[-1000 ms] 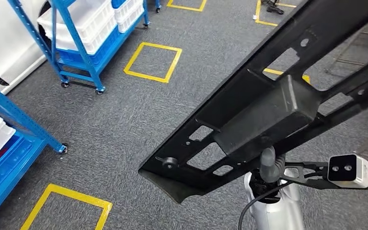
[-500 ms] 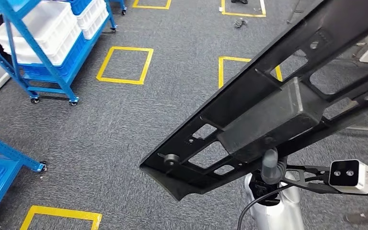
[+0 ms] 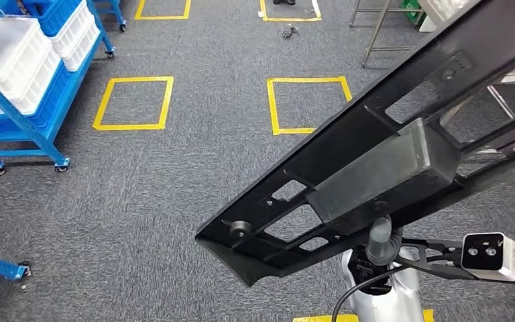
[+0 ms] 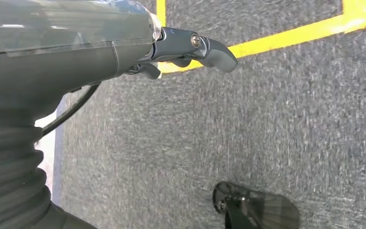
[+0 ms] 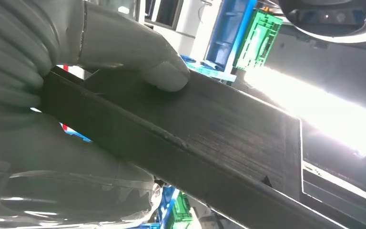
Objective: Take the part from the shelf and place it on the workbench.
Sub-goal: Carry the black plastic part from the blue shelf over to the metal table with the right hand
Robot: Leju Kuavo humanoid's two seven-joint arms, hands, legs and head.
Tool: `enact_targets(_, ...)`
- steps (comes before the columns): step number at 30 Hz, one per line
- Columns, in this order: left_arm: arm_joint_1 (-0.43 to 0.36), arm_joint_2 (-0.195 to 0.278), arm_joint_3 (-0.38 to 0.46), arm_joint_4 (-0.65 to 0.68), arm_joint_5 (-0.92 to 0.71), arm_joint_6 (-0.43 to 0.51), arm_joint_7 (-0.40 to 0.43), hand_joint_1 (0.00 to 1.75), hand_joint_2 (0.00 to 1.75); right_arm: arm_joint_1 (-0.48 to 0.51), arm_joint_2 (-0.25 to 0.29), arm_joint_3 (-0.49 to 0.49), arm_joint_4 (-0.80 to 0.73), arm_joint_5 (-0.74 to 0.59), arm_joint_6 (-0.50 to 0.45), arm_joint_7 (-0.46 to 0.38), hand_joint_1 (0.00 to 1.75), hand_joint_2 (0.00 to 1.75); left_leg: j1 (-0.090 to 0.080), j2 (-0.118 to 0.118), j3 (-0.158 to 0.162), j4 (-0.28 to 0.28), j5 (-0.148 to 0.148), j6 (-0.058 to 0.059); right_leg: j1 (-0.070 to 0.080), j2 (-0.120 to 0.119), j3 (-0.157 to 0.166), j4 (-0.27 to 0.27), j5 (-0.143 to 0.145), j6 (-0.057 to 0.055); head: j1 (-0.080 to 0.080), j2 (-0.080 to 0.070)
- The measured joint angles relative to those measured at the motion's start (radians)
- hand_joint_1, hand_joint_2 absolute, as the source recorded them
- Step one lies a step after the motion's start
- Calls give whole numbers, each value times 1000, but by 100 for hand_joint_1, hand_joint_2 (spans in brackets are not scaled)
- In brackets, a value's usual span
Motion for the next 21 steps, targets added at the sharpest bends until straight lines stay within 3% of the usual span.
enact_targets(2, 1, 1, 0, 0, 0, -9, -1, 0, 175, 3, 0, -3, -5, 0, 1, -7, 175, 175, -1, 21, 1, -6, 4, 10, 2, -54, -38, 85, -53, 6, 4, 0)
enact_targets(4, 5, 5, 0, 0, 0, -18, 1, 0, 175, 10, 0, -6, -10, 1, 3, -16, 175, 175, -5, 45, 0, -6, 3, 14, 1, -76, -101, 221, -116, 11, 5, 0)
enact_targets(5, 6, 7, 0, 0, -1, -22, 2, 0, 175, 18, 0, -8, -13, 2, 4, -21, 175, 175, -7, 57, 0, -6, 2, 15, 1, -78, -121, 265, -128, 11, 5, 0)
enact_targets(6, 7, 8, 0, 0, -1, -25, 4, 0, 175, 25, 0, -10, -18, 4, 5, -24, 175, 175, -8, 68, 0, -6, 1, 16, 0, -80, -125, 274, -122, 10, 5, 0)
enact_targets(7, 7, 10, 0, 0, -2, -27, 5, 0, 175, 31, 0, -12, -24, 5, 6, -26, 175, 175, -9, 79, 1, -6, 0, 15, 1, -83, -107, 241, -97, 8, 5, 0)
enact_targets(9, 5, 10, 0, 0, -3, -28, 7, 0, 175, 37, 0, -14, -36, 6, 10, -28, 175, 175, -13, 97, 7, -6, -5, 13, 8, -114, -28, 94, -34, -2, 5, 0)
enact_targets(11, 5, 11, 0, 0, -4, -29, 10, 0, 175, 39, 0, -15, -47, 7, 17, -30, 175, 175, -17, 114, 11, -5, -10, 6, 19, -145, 25, -10, -6, -14, 4, 0)
enact_targets(12, 5, 12, -1, 0, -6, -29, 11, 0, 175, 41, 0, -16, -52, 8, 19, -31, 175, 175, -19, 123, 13, -6, -12, 2, 24, -148, 29, -23, -8, -17, 4, 0)
enact_targets(14, 4, 15, -2, 0, -8, -33, 10, 0, 175, 48, 1, -19, -60, 11, 22, -34, 175, 175, -20, 138, 16, -8, -17, -7, 22, -127, 29, -30, -3, -26, 4, 0)
enact_targets(16, 2, 19, -3, 0, -10, -40, 3, 0, 175, 49, 3, -20, -69, 20, 25, -37, 175, 175, -17, 107, 5, 25, -43, -17, 15, -108, 33, -40, 3, -36, 3, 0)
enact_targets(18, 3, 23, -4, 0, -11, -44, -4, 0, 175, 47, 8, -21, -76, 31, 30, -39, 175, 175, -14, 58, -44, 135, -101, -24, 11, -88, 36, -44, 6, -44, 1, 0)
enact_targets(20, 6, 25, -4, 0, -13, -45, -6, 0, 175, 47, 11, -21, -79, 41, 34, -41, 175, 175, -11, 44, -105, 258, -144, -29, 11, -65, 36, -41, 5, -47, 0, 0)
enact_targets(21, 6, 27, -4, 0, -14, -45, -7, 0, 175, 47, 12, -20, -81, 46, 35, -43, 175, 175, -10, 43, -118, 279, -139, -31, 10, -51, 36, -39, 5, -46, 0, 0)
